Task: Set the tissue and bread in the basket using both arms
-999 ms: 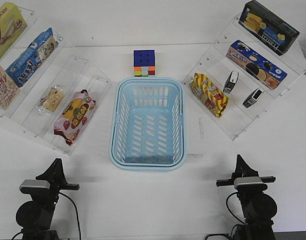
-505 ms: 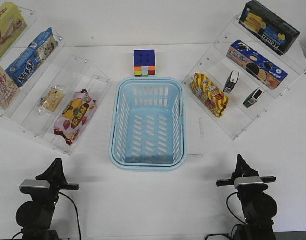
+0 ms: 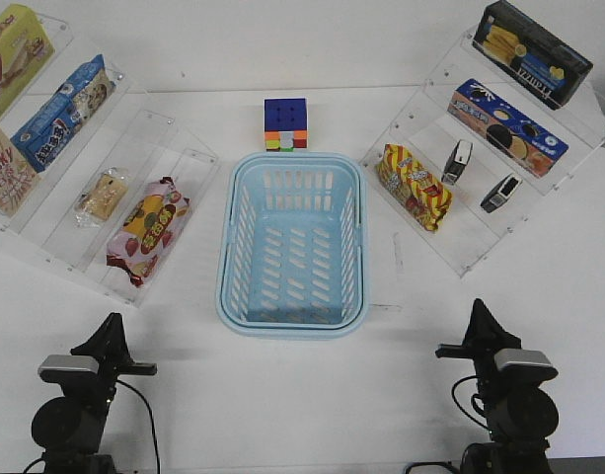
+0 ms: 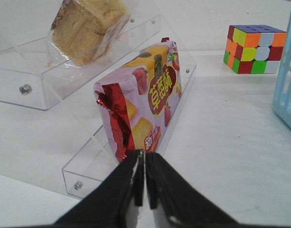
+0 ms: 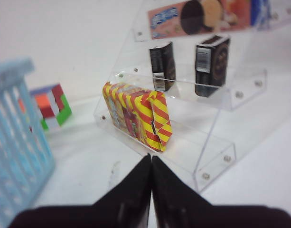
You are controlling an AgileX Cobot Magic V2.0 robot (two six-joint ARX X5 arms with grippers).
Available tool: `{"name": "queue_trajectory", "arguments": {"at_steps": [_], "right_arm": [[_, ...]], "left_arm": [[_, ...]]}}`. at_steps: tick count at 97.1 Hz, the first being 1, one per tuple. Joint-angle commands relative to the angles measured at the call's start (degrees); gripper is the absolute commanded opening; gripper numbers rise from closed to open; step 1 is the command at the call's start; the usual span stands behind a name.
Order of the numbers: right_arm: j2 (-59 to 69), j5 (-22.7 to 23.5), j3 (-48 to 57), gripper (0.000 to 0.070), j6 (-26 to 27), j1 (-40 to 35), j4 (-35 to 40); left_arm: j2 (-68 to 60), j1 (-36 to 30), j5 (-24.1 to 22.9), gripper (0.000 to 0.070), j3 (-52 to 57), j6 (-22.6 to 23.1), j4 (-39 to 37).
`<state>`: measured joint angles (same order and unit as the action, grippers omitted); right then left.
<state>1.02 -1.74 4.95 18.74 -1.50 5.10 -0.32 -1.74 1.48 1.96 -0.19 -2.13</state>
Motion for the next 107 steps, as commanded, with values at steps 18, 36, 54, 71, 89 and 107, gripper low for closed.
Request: {"name": "queue_trajectory", "arguments": {"at_steps": [18, 36, 54, 71, 89, 107], "right_arm": [[20.3, -4.7, 19.1, 0.0000, 4.0, 0.0, 9.4], [39.8, -4.3, 32.8, 0.0392, -2.4, 0.0, 10.8], [56.3, -8.0, 44.8, 0.0419, -5.9, 0.2, 11.3], [68.8, -10.4, 53.7, 0.0419, -7.8, 1.6, 11.3], [77.7, -10.6, 59.4, 0.0419, -8.1, 4.0, 11.2], [82.6, -10.3, 61.1, 0.0419, -8.1, 6.1, 9.7]], "left_arm": [[0.1, 0.1, 0.0, 0.0001, -1.2, -0.4, -0.6], [0.1, 0.1, 0.0, 0.0001, -1.2, -0.4, -0.6], [0.1, 0.1, 0.0, 0.0001, -1.2, -0.4, -0.6], [0.1, 0.1, 0.0, 0.0001, -1.2, -0.4, -0.6], [0.1, 0.1, 0.0, 0.0001, -1.2, -0.4, -0.6], [0.1, 0.1, 0.0, 0.0001, -1.2, -0.4, -0.6]]}}
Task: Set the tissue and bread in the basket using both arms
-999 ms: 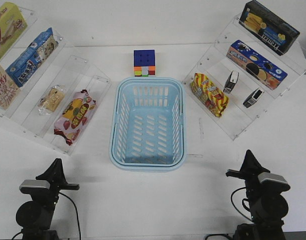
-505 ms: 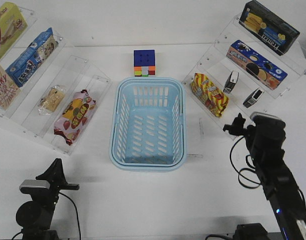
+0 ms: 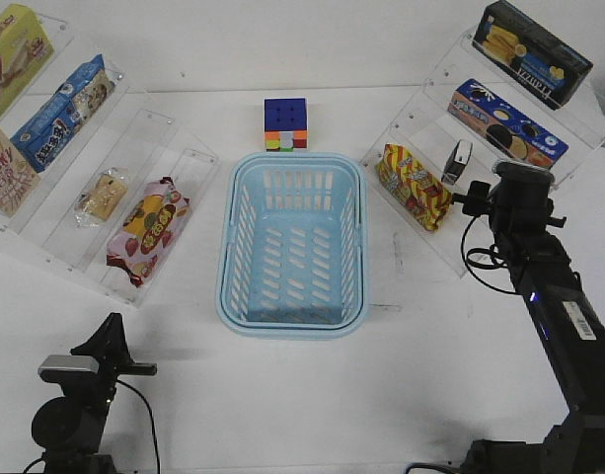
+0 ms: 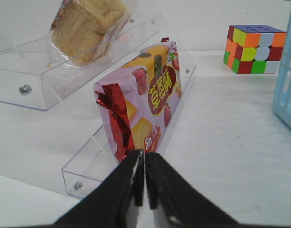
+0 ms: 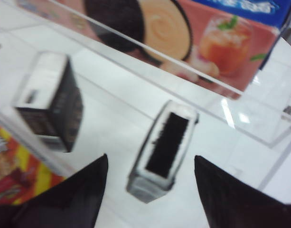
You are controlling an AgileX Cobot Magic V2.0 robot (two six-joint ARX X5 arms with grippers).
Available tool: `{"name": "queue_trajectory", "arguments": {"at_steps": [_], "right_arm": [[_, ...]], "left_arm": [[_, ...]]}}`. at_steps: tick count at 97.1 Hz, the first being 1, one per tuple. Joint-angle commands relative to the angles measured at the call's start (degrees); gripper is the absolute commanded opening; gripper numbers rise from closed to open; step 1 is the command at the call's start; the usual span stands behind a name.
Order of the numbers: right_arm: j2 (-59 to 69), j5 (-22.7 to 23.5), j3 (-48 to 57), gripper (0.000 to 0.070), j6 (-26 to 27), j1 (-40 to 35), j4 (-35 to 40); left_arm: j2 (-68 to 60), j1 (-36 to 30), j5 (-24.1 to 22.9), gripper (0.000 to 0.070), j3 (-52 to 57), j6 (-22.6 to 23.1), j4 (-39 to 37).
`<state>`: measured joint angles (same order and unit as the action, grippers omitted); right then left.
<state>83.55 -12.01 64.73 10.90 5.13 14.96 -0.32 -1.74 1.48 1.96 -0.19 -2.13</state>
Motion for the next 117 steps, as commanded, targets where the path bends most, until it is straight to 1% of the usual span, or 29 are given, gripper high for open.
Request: {"name": "queue_trajectory", "arguments": {"at_steps": [1, 4, 10, 13, 14, 15, 19, 27, 38, 44, 47, 54, 63, 70, 76, 80, 84, 93, 94, 95, 98, 105, 109, 113, 117], "right_arm": [[2.1, 0.1, 1.3, 0.0398, -0.2, 0.4, -1.2], [2.4, 0.2, 1.3, 0.0372, -0.2, 0.6, -1.2], [3.0, 0.7, 1.3, 0.0267, -0.2, 0.9, -1.7], [3.1, 1.0, 1.3, 0.0181, -0.2, 1.0, -1.9], [3.1, 1.0, 1.3, 0.0165, -0.3, 1.0, -2.0], [3.2, 1.1, 1.3, 0.0116, -0.3, 1.0, -2.3], [3.2, 1.1, 1.3, 0.0000, -0.3, 1.0, -2.8], [3.1, 1.2, 1.5, 0.0000, -0.7, 1.0, -3.3], [0.5, 1.3, 1.7, 0.0000, -1.7, 1.0, -2.3], [-2.3, 2.0, 1.7, 0.0000, -1.9, 0.6, -2.0], [-4.2, 3.1, 1.7, 0.0000, -1.9, 0.3, -1.8], [-8.4, 6.9, 1.7, 0.0000, -1.7, -0.9, -1.2], [-13.3, 13.0, 1.7, 0.0000, -0.3, -3.3, -0.7], [-16.1, 20.6, 1.7, 0.0000, 1.1, -6.8, -0.9], [-16.9, 27.8, 1.7, 0.0000, 0.5, -10.5, -1.6], [-16.8, 31.4, 1.7, 0.0000, -0.1, -13.5, -1.9], [-16.5, 32.6, 1.7, 0.0000, -0.3, -16.8, -1.8], [-13.7, 32.4, 1.7, 0.0000, -2.4, -23.8, -1.9], [-7.3, 31.9, 1.7, 0.0336, -5.9, -31.7, -2.3], [-7.1, 31.8, 1.7, 0.0352, -5.9, -31.9, -2.3], [-6.9, 31.5, 1.7, 0.0369, -5.9, -32.2, -2.3], [-6.9, 31.4, 1.7, 0.0370, -6.4, -32.3, -2.7], [-7.2, 31.3, 1.7, 0.0357, -6.3, -32.3, -3.2], [-8.2, 30.5, 1.7, 0.0300, -6.2, -32.0, -3.4], [-9.6, 29.2, 1.7, 0.0206, -6.2, -31.2, -3.4]], "left_arm": [[0.1, 0.1, 0.0, 0.0001, -1.2, -0.4, -0.6], [0.1, 0.1, 0.0, 0.0001, -1.2, -0.4, -0.6], [0.1, 0.1, 0.0, 0.0001, -1.2, -0.4, -0.6], [0.1, 0.1, 0.0, 0.0001, -1.2, -0.4, -0.6], [0.1, 0.1, 0.0, 0.0001, -1.2, -0.4, -0.6], [0.1, 0.1, 0.0, 0.0001, -1.2, -0.4, -0.6], [0.1, 0.1, 0.0, 0.0001, -1.2, -0.4, -0.6], [0.1, 0.1, 0.0, 0.0001, -1.2, -0.4, -0.6], [0.1, 0.1, 0.0, 0.0001, -1.2, -0.4, -0.6], [0.1, 0.1, 0.0, 0.0001, -1.2, -0.4, -0.6], [0.1, 0.1, 0.0, 0.0001, -1.2, -0.4, -0.6], [0.1, 0.1, 0.0, 0.0001, -1.2, -0.4, -0.6], [0.1, 0.1, 0.0, 0.0001, -1.2, -0.4, -0.6], [0.1, 0.1, 0.0, 0.0001, -1.2, -0.4, -0.6], [0.1, 0.1, 0.0, 0.0001, -1.2, -0.4, -0.6], [0.1, 0.1, 0.0, 0.0001, -1.2, -0.4, -0.6], [0.1, 0.1, 0.0, 0.0001, -1.2, -0.4, -0.6], [0.1, 0.1, 0.0, 0.0001, -1.2, -0.4, -0.6], [0.1, 0.1, 0.0, 0.0001, -1.2, -0.4, -0.7], [0.1, 0.1, 0.0, 0.0001, -1.2, -0.4, -0.8], [0.1, 0.1, 0.0, 0.0001, -1.2, -0.6, -0.9], [0.1, 0.1, 0.1, 0.0001, -1.2, -1.9, -1.0], [0.1, 0.1, 0.1, 0.0001, -1.2, -3.0, -1.0], [0.1, 0.1, 0.1, 0.0001, -1.2, -4.7, -1.0], [0.1, 0.1, 0.1, 0.0001, -1.2, -6.3, -1.0]]}}
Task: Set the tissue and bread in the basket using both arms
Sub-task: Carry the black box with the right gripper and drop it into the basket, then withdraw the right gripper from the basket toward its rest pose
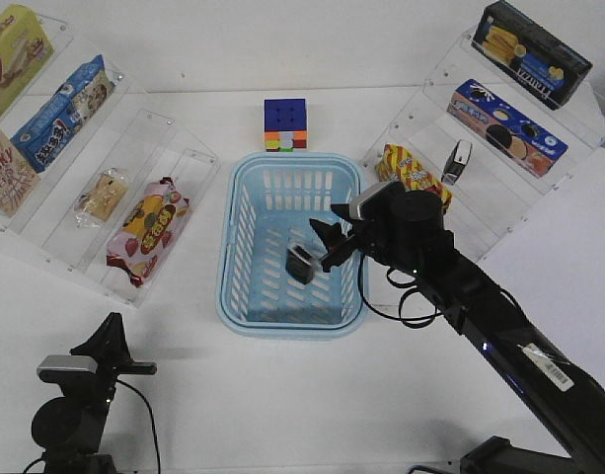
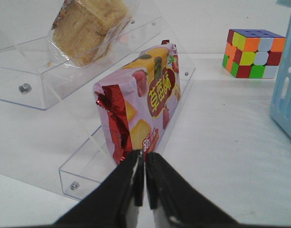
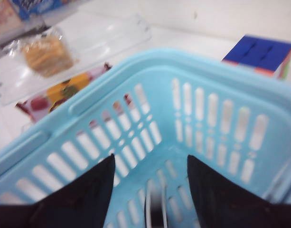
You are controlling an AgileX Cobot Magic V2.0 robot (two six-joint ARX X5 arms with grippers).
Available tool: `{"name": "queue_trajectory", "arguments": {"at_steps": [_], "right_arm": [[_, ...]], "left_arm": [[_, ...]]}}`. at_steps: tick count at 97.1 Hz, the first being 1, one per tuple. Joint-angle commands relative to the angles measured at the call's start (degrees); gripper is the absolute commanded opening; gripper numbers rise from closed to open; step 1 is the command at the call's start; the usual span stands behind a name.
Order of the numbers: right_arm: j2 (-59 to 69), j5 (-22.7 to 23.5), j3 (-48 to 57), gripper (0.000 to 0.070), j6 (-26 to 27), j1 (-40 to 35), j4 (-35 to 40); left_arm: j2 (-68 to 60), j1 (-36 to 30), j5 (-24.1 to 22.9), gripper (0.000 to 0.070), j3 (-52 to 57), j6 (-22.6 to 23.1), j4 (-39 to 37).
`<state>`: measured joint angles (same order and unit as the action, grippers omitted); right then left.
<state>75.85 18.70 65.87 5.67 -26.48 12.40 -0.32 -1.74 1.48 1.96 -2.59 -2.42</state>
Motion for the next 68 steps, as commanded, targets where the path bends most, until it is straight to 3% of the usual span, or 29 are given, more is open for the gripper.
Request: {"name": "queue_trajectory", "arguments": {"at_steps": [1, 8, 18, 25, 34, 50, 58, 68], "right_arm": [[-2.3, -1.9, 0.6, 0.0179, -1.0, 0.7, -0.8], [-5.1, -4.4, 0.6, 0.0000, -1.2, 3.1, -0.6], [-9.4, -7.2, 0.4, 0.0000, -0.9, 7.0, 2.8], [-13.0, -9.6, -1.9, 0.0000, -0.9, 8.8, 2.3], [-19.3, -11.4, -9.1, 0.0000, -1.0, 10.3, -3.4], [-29.6, -12.9, -24.6, 0.0000, -0.9, 11.5, -13.2], [-31.9, -12.9, -28.7, 0.0000, -0.7, 11.5, -13.7], [-32.3, -12.8, -30.0, 0.0000, -0.5, 11.5, -12.3]], "left_arm": [[0.1, 0.1, 0.1, 0.0001, -1.1, -4.4, -0.8], [0.1, 0.1, 0.8, 0.0003, -0.9, -11.4, -0.9], [0.1, 0.1, 2.6, 0.0001, -0.2, -24.0, -1.1], [0.1, 0.1, 2.6, 0.0001, 0.6, -27.1, -1.3], [0.0, 0.1, 2.9, 0.0001, 3.7, -27.9, -0.9], [-6.1, 0.1, 2.8, 0.0001, 14.8, -25.6, 3.2], [-13.4, 0.1, 2.8, 0.0001, 21.7, -19.7, 6.8], [-24.7, 0.1, 2.8, 0.0001, 30.7, -8.5, 11.9]]}}
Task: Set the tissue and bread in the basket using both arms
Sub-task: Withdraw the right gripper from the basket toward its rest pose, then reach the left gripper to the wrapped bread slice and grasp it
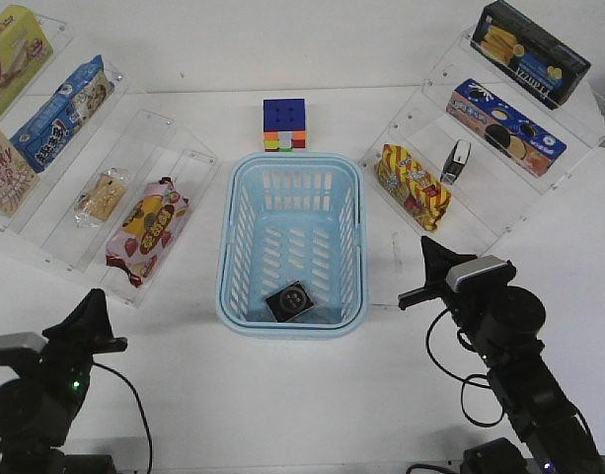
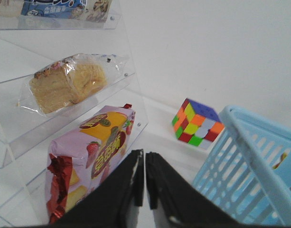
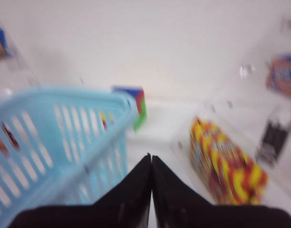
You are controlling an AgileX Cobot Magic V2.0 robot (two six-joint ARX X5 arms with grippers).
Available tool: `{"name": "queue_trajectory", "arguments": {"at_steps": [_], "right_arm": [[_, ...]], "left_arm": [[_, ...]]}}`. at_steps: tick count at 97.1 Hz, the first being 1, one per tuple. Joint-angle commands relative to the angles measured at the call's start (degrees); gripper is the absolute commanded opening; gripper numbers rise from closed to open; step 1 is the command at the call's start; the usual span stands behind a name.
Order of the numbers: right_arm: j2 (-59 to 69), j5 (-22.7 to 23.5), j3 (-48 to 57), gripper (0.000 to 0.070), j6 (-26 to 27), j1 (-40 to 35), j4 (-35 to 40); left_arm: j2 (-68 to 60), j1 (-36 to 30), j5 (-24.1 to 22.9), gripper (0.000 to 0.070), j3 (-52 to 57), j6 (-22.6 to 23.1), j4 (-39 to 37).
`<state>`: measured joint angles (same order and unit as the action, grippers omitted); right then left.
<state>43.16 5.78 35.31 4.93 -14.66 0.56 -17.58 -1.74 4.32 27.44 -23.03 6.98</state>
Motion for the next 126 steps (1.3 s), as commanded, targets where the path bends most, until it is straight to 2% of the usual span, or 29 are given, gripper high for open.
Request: {"name": "queue_trajectory", "arguments": {"at_steps": [1, 9, 12, 16, 26, 29, 32, 57, 72, 84, 89, 95, 106, 110, 114, 126], "right_arm": [[0.4, 0.2, 0.6, 0.0000, 0.2, -0.3, -0.3], [0.4, 0.2, 0.6, 0.0000, 0.3, -0.3, -0.6], [0.4, 0.2, 0.6, 0.0000, 0.6, -0.3, -0.8], [0.4, 0.2, 0.6, 0.0000, 1.2, -0.3, -1.1], [0.4, 0.2, 0.6, 0.0000, 1.5, -0.3, -1.4], [0.4, 0.2, 0.6, 0.0000, 1.5, -0.3, -1.3], [0.4, 0.2, 0.6, 0.0000, 1.5, -0.3, -1.3], [0.4, 0.2, 0.6, 0.0000, 1.7, -0.3, -1.4], [0.4, 0.2, 0.6, 0.0000, 1.8, -0.3, -1.5], [0.4, 0.2, 0.6, 0.0000, 1.8, -0.3, -1.4], [0.4, 0.2, 0.6, 0.0000, 1.8, -0.3, -1.4], [0.4, 0.2, 0.6, 0.0000, 1.8, -0.3, -1.5], [0.4, 0.2, 0.6, 0.0000, 2.9, -0.3, -1.5], [0.4, 0.2, 0.6, 0.0000, 3.0, -0.3, -1.5], [0.4, 0.2, 0.6, 0.0000, 3.0, -0.3, -1.5], [0.4, 0.2, 0.6, 0.0000, 3.0, -0.3, -1.5]], "left_arm": [[-8.5, 0.1, 0.0, 0.0001, 6.1, 13.2, 2.9], [-17.4, 0.1, -0.3, 0.0005, 12.8, 22.5, 6.1], [-20.5, 0.1, -0.5, 0.0035, 15.1, 25.5, 7.0], [-24.4, 0.1, -1.2, 0.0148, 18.1, 28.5, 8.0], [-32.8, 0.1, -4.2, 0.0517, 24.7, 32.2, 9.5], [-34.9, 0.1, -4.9, 0.0580, 26.4, 33.0, 9.8], [-36.9, 0.1, -5.5, 0.0594, 28.0, 34.3, 9.9], [-50.8, 0.0, -8.5, 0.0593, 37.9, 49.4, 9.7], [-57.8, 0.0, -14.5, 0.0593, 41.1, 53.9, 9.1], [-61.8, 0.0, -16.3, 0.0587, 41.6, 54.3, 6.5], [-62.8, 0.0, -16.4, 0.0535, 41.6, 54.3, 5.9], [-63.6, 0.0, -16.4, 0.0441, 41.6, 54.3, 5.3], [-63.9, 0.0, -16.4, 0.0174, 41.6, 54.1, 3.8], [-63.9, 0.0, -16.4, 0.0100, 41.6, 53.8, 3.1], [-63.8, 0.0, -16.4, 0.0065, 41.7, 53.8, 2.8], [-63.1, -0.4, -16.4, 0.0064, 43.7, 53.0, 4.4]]}}
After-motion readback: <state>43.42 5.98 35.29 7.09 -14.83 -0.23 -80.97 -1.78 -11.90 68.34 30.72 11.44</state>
